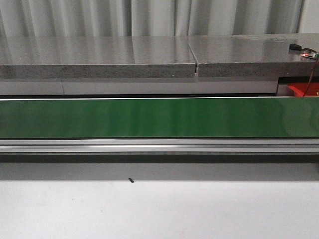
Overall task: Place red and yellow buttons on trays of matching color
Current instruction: 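Close the left gripper on a yellow button, then lower the yellow button onto the conveyor belt and open the left gripper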
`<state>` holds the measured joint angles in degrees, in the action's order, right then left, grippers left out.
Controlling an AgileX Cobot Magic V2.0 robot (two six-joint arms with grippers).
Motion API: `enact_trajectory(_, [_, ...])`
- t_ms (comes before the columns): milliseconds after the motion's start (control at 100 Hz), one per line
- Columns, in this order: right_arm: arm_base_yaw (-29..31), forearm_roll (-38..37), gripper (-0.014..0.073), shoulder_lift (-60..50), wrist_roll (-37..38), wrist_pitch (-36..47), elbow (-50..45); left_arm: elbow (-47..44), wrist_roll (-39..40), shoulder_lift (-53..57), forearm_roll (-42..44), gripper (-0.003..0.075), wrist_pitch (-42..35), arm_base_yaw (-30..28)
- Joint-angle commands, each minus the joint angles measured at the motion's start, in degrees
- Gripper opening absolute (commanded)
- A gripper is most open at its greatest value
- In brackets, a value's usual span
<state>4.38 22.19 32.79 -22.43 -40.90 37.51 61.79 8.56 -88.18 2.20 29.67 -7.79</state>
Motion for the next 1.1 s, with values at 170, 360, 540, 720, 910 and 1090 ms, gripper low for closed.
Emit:
enact_trajectory(170, [0.0, 0.7, -0.0109, 0.0, -0.5, 3.4, 1.5, 4.7, -0.1, 6.2, -0.1, 0.0654, -2.8, -1.8])
enact_trajectory(360, [0.0, 0.7, -0.0109, 0.0, -0.5, 3.4, 1.5, 9.7, -0.1, 5.3, 0.6, 0.065, -3.0, -7.8])
enact_trajectory(540, [0.0, 0.7, -0.0109, 0.0, -0.5, 3.4, 1.5, 14.2, -0.5, 1.2, 0.8, 0.065, -2.9, -14.0])
enact_trajectory(720, [0.0, 0.7, -0.0109, 0.0, -0.5, 3.4, 1.5, 18.4, -1.2, -5.9, 2.6, 0.065, -2.0, -16.9])
enact_trajectory(910, [0.0, 0.7, -0.0109, 0.0, -0.5, 3.4, 1.5, 23.0, -1.2, -13.7, 3.0, 0.065, -1.7, -18.1])
enact_trajectory(1090, [0.0, 0.7, -0.0109, 0.0, -0.5, 3.4, 1.5, 27.0, -1.2, -19.7, 3.0, 0.065, -1.8, -18.1])
